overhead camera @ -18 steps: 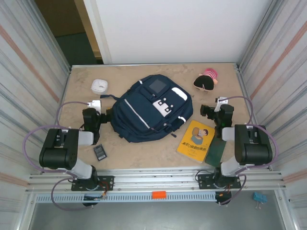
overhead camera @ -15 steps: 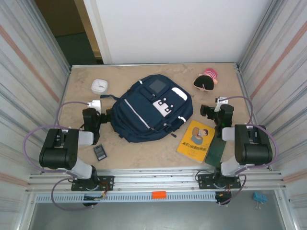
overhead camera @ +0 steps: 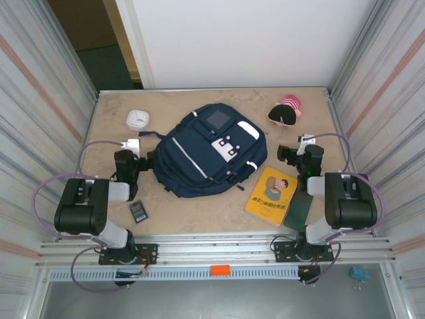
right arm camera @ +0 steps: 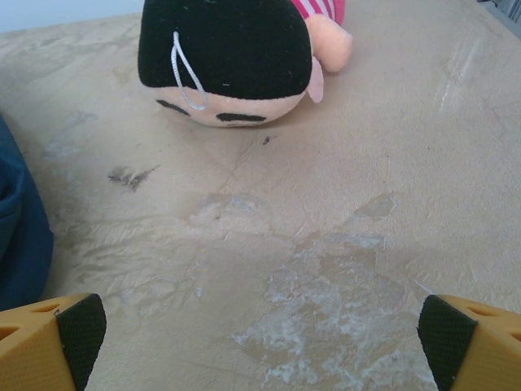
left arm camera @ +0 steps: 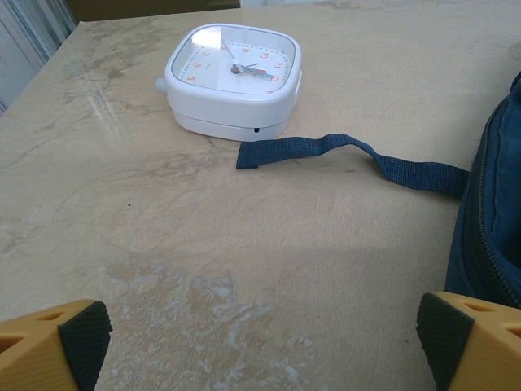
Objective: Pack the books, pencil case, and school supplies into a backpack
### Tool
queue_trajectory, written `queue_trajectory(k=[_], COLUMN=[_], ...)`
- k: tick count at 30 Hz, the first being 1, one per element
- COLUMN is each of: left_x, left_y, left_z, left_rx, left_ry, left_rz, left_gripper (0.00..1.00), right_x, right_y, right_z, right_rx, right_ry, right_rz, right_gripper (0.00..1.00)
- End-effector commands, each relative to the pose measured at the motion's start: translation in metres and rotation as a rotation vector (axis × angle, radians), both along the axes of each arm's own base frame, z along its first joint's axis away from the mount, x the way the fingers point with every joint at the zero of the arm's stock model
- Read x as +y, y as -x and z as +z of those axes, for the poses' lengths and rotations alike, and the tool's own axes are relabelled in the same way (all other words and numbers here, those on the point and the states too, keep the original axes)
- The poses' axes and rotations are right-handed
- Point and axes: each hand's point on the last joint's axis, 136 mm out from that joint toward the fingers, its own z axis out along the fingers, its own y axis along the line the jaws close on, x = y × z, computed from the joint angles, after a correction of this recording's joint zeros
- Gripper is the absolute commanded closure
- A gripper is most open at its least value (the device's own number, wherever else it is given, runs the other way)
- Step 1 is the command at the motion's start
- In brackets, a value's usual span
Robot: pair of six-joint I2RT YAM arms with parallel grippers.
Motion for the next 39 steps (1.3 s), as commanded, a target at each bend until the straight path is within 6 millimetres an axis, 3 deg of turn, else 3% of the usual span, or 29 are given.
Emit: queue_trajectory(k=[1, 25, 28, 30, 33, 37, 39], left_x=[-0.001, -0.001, 0.001, 0.001, -0.010, -0.040, -0.055], left_y=[-0.007, -0.006, -0.006, -0.004, -0.001, 0.006, 0.006], left_z=[0.013, 0.013, 0.020, 0.031, 0.066, 0.108, 0.116], left_rx=[-0.040, -0.040, -0.058, -0.047, -0.029, 0.008, 0.057], left_ry=[0.012, 0.011, 0.009, -0.002, -0.001, 0.127, 0.207], left_rz=[-0.001, -0.001, 0.013, 0.016, -0.031, -0.161, -0.211], left_gripper=[0.01, 0.01, 0.01, 0.02, 0.06, 0.12, 0.15], right_x=[0.002, 0.001, -0.003, -0.001, 0.008, 0.011, 0.007], right_y=[-0.001, 0.000, -0.001, -0.001, 0.001, 0.014, 0.026], right_z=[0.001, 0.001, 0.005, 0.017, 0.055, 0.119, 0.130], right_rx=[-0.011, -0.012, -0.002, 0.020, 0.035, 0.110, 0.206], right_ry=[0.005, -0.003, -0.004, -0.005, -0.043, -0.186, -0.268], right_rz=[0.015, 0.013, -0.010, 0.004, 0.042, -0.016, -0.106], right_gripper=[0.01, 0.01, 0.01, 0.01, 0.01, 0.01, 0.01])
